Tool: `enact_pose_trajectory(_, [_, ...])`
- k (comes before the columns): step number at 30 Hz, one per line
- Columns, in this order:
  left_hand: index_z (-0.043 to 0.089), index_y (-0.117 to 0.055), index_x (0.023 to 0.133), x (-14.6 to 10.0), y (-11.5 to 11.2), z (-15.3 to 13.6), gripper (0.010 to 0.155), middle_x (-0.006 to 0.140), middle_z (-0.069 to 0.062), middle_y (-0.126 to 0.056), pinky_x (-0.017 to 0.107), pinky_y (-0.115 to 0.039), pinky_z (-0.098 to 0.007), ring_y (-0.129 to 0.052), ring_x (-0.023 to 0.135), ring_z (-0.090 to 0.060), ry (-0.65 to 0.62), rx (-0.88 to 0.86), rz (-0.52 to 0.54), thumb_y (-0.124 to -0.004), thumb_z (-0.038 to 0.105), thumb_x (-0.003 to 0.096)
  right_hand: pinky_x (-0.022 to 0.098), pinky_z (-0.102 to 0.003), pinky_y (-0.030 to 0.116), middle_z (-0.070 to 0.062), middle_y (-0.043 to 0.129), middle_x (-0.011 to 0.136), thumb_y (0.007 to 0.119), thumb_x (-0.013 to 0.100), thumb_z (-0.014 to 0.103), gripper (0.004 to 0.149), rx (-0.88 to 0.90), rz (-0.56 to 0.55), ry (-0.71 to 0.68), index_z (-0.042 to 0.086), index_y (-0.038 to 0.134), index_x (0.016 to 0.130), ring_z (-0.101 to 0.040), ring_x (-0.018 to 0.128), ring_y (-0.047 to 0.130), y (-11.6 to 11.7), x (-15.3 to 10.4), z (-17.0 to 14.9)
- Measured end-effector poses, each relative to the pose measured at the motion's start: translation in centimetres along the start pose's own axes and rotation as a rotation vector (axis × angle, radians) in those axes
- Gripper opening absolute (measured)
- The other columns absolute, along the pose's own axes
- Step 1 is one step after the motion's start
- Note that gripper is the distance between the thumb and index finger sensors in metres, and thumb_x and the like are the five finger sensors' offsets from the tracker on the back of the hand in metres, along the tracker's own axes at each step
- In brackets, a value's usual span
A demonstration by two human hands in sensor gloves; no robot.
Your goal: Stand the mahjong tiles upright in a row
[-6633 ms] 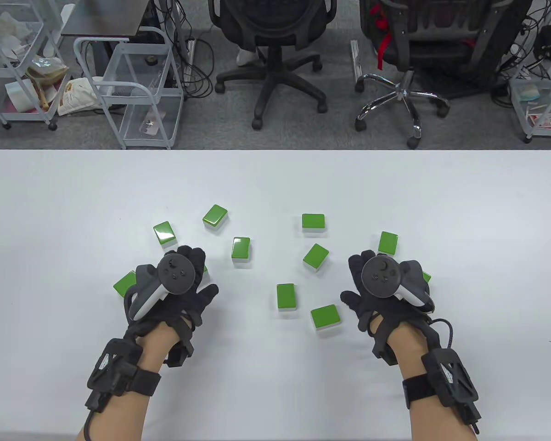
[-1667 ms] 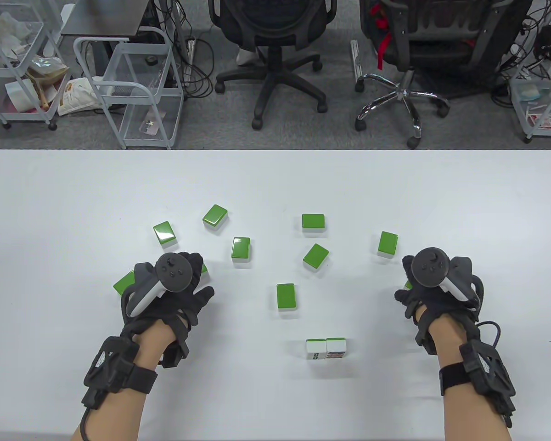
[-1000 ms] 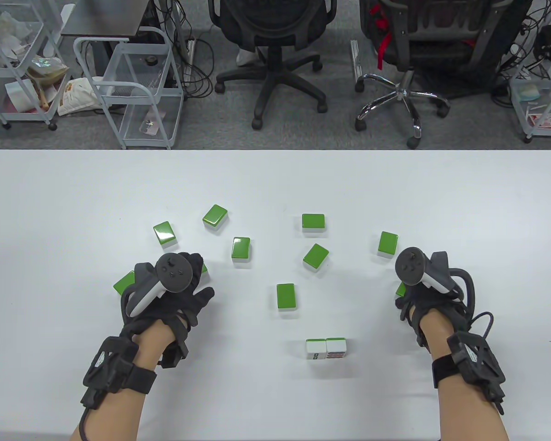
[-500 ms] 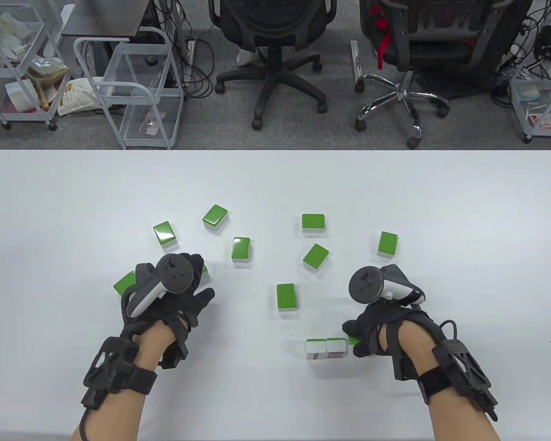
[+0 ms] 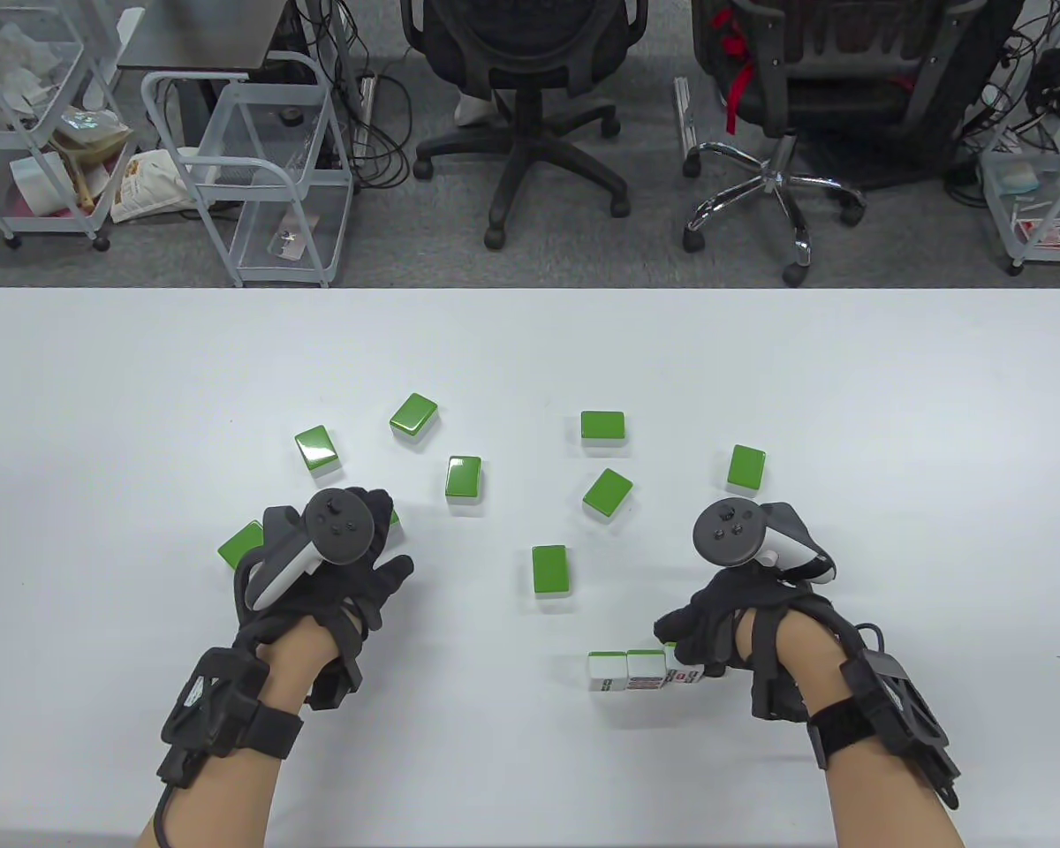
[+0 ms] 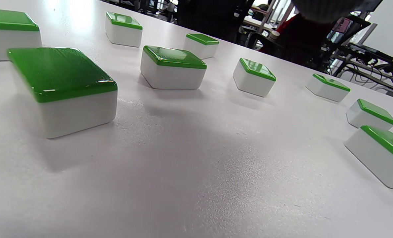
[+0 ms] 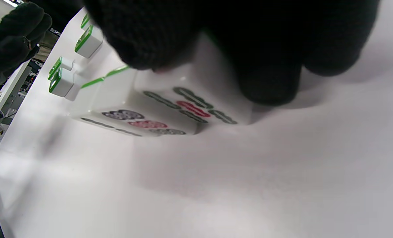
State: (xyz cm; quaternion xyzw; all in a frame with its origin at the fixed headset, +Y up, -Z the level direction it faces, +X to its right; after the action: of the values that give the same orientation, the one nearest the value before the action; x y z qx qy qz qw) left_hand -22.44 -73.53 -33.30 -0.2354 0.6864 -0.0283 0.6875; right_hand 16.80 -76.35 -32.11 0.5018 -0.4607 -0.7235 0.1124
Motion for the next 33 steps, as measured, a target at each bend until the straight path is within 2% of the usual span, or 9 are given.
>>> enact_pose_trajectory(3, [0.038, -0.023, 0.097, 0.0, 0.1, 0.0, 0.080, 0.112, 0.005, -0.024, 0.077, -0.036, -0.057, -0.023, 0.107, -0.028, -0.004, -0.006, 0.004, -0.063, 0.063, 0.0322, 0.041, -0.053, 0.083, -0.024, 0.083, 0.085, 0.084, 0.033, 0.031, 0.059, 0.012, -0.102, -0.017, 0.006, 0.077, 0.085, -0.040, 0.057, 0.100, -1.9, -1.6, 0.9])
enact_pose_trajectory(9, [0.038, -0.023, 0.097, 0.0, 0.1, 0.0, 0.080, 0.112, 0.005, -0.024, 0.077, -0.036, -0.057, -0.023, 0.107, -0.028, 0.000, -0.009, 0.001, -0.063, 0.063, 0.0321, 0.046, -0.058, 0.077, -0.024, 0.075, 0.092, 0.080, 0.035, 0.034, 0.061, -0.158, -0.434, 0.069, 0.008, 0.071, 0.090, -0.046, 0.068, 0.092, -6.0, -4.6, 2.3])
enact_pose_trajectory(12, [0.038, -0.023, 0.097, -0.1, 0.1, 0.0, 0.080, 0.112, 0.005, -0.024, 0.077, -0.035, -0.057, -0.023, 0.107, -0.028, -0.001, -0.010, 0.006, -0.063, 0.063, 0.0321, 0.054, -0.064, 0.067, -0.025, 0.059, 0.100, 0.075, 0.036, 0.036, 0.065, -0.238, -0.596, 0.105, 0.010, 0.061, 0.094, -0.053, 0.083, 0.073, -6.5, -5.4, 2.0])
enact_pose_trajectory(15, [0.038, -0.023, 0.097, 0.0, 0.0, 0.0, 0.080, 0.112, 0.005, -0.024, 0.077, -0.036, -0.057, -0.023, 0.107, -0.028, 0.001, -0.003, 0.004, -0.063, 0.063, 0.0322, 0.059, -0.070, 0.053, -0.025, 0.041, 0.105, 0.073, 0.036, 0.039, 0.070, -0.303, -0.686, 0.114, 0.011, 0.051, 0.097, -0.058, 0.092, 0.050, -6.2, -5.5, 1.3])
enact_pose_trajectory(20, [0.038, -0.024, 0.097, 0.1, 0.2, -0.2, 0.080, 0.112, 0.006, -0.024, 0.077, -0.035, -0.057, -0.023, 0.107, -0.028, 0.003, -0.010, -0.001, -0.063, 0.063, 0.0320, 0.060, -0.073, 0.040, -0.026, 0.027, 0.105, 0.071, 0.036, 0.043, 0.077, -0.288, -0.661, 0.147, 0.011, 0.041, 0.098, -0.060, 0.093, 0.030, -5.5, -4.7, -0.3])
enact_pose_trajectory(24, [0.039, -0.030, 0.098, -0.8, 4.3, -2.2, 0.077, 0.112, 0.007, -0.032, 0.078, -0.038, -0.057, -0.031, 0.109, -0.027, 0.053, -0.030, 0.134, -0.066, 0.059, 0.0333, 0.059, -0.074, 0.038, -0.026, 0.025, 0.105, 0.070, 0.036, 0.043, 0.078, -0.257, -0.644, 0.150, 0.010, 0.039, 0.098, -0.061, 0.092, 0.027, -5.4, -4.5, -0.8])
enact_pose_trajectory(28, [0.039, -0.039, 0.097, -2.0, 6.5, -5.3, 0.073, 0.110, 0.010, -0.057, 0.077, -0.051, -0.054, -0.060, 0.107, -0.024, 0.161, 0.149, 0.143, -0.071, 0.057, 0.0333, 0.059, -0.074, 0.037, -0.027, 0.024, 0.104, 0.070, 0.036, 0.044, 0.078, -0.249, -0.649, 0.153, 0.009, 0.038, 0.098, -0.062, 0.091, 0.026, -5.6, -4.8, -0.8])
enact_pose_trajectory(31, [0.036, -0.048, 0.096, -2.5, 6.0, -7.3, 0.074, 0.099, 0.010, -0.076, 0.071, -0.066, -0.050, -0.088, 0.091, -0.022, 0.277, 0.219, 0.189, -0.070, 0.063, 0.0309, 0.059, -0.075, 0.038, -0.028, 0.026, 0.104, 0.070, 0.036, 0.045, 0.079, -0.238, -0.675, 0.158, 0.008, 0.039, 0.098, -0.063, 0.091, 0.027, -5.9, -5.1, -0.7])
enact_pose_trajectory(33, [0.036, -0.053, 0.095, -2.1, 4.6, -7.4, 0.074, 0.094, 0.010, -0.082, 0.068, -0.070, -0.049, -0.095, 0.082, -0.021, 0.290, 0.220, 0.178, -0.071, 0.064, 0.0295, 0.059, -0.075, 0.038, -0.028, 0.026, 0.104, 0.071, 0.036, 0.045, 0.079, -0.229, -0.680, 0.152, 0.008, 0.040, 0.098, -0.063, 0.091, 0.027, -6.0, -5.3, -0.6])
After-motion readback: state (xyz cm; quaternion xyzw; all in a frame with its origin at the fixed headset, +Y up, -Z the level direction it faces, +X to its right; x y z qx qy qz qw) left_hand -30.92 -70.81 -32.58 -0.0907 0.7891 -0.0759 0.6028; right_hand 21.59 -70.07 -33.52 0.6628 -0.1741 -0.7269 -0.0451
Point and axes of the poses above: the tracker on the back of each hand, its own z axis roughly to the thumb side, its own x axis roughly from the wrist to the fingertips, y = z × x, the point moved 4 cm from there along x, roughly from the wrist to the fingertips
